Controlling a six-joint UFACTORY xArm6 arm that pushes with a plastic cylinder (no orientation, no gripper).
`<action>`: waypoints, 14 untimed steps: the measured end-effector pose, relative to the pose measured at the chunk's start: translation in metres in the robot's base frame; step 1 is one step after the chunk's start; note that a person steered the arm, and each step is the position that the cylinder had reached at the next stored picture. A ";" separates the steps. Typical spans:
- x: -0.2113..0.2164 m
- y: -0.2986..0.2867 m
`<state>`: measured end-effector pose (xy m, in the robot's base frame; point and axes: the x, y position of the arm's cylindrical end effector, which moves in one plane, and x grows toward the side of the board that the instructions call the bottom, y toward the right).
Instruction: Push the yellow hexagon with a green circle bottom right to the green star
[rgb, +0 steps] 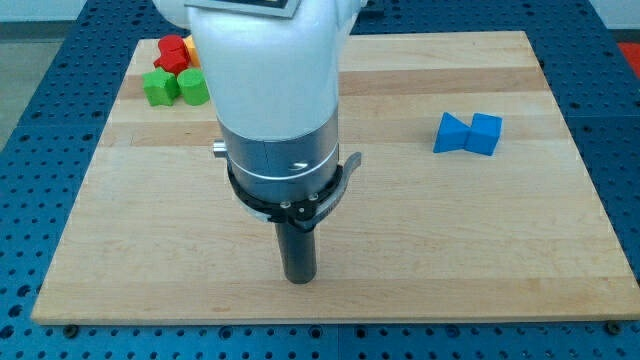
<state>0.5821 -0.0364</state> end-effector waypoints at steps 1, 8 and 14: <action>0.000 0.000; -0.318 -0.039; -0.391 -0.086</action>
<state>0.1913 -0.1222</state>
